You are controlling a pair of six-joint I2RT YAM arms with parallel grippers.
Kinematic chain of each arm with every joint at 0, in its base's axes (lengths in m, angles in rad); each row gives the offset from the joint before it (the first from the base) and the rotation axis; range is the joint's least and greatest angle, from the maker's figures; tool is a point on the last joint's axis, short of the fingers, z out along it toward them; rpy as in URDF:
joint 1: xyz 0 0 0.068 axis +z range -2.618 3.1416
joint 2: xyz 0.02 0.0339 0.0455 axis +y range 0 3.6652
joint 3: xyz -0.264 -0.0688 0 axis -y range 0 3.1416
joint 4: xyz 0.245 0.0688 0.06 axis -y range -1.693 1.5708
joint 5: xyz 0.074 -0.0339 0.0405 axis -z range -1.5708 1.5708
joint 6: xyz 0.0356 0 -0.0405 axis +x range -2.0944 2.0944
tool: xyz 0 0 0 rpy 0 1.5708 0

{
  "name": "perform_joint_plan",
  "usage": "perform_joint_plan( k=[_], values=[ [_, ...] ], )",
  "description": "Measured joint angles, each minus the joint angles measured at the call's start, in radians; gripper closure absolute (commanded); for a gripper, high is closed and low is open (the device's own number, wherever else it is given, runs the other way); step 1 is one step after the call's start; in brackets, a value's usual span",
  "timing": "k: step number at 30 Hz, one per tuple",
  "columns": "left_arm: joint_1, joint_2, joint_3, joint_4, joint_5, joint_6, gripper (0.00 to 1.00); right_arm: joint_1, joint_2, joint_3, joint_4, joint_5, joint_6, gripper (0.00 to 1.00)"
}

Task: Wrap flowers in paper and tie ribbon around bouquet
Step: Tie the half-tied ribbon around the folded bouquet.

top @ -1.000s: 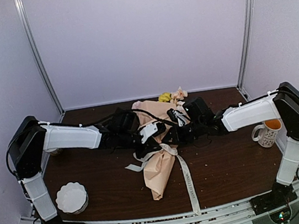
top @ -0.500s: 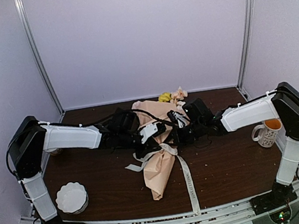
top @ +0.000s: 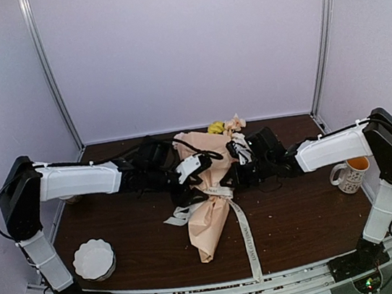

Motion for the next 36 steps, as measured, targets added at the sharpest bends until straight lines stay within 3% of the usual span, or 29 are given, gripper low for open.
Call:
perform_joint_plan(
  k=[6, 12, 19, 28, 31, 36],
  values=[
    [0.021, -0.088, -0.039, -0.067, -0.065, -0.062, 0.37, -0.003, -0.029, -0.006, -0.001, 0.017, -0.003, 1.00],
    [0.059, -0.099, -0.072, -0.188, -0.174, -0.173, 0.58, -0.004, -0.035, -0.006, 0.001, 0.018, -0.003, 1.00],
    [0.115, -0.070, -0.126, -0.246, -0.188, -0.244, 0.47, -0.004, -0.035, -0.006, 0.003, 0.017, -0.003, 1.00],
    [0.114, 0.030, -0.125, -0.236, -0.145, -0.256, 0.45, -0.004, -0.035, -0.006, 0.003, 0.017, -0.004, 1.00],
    [0.114, 0.040, -0.119, -0.232, -0.133, -0.255, 0.56, -0.004, -0.035, -0.006, 0.003, 0.017, -0.003, 1.00],
    [0.114, 0.053, -0.105, -0.217, -0.122, -0.253, 0.59, -0.004, -0.035, -0.006, 0.003, 0.017, -0.003, 1.00]
  ],
)
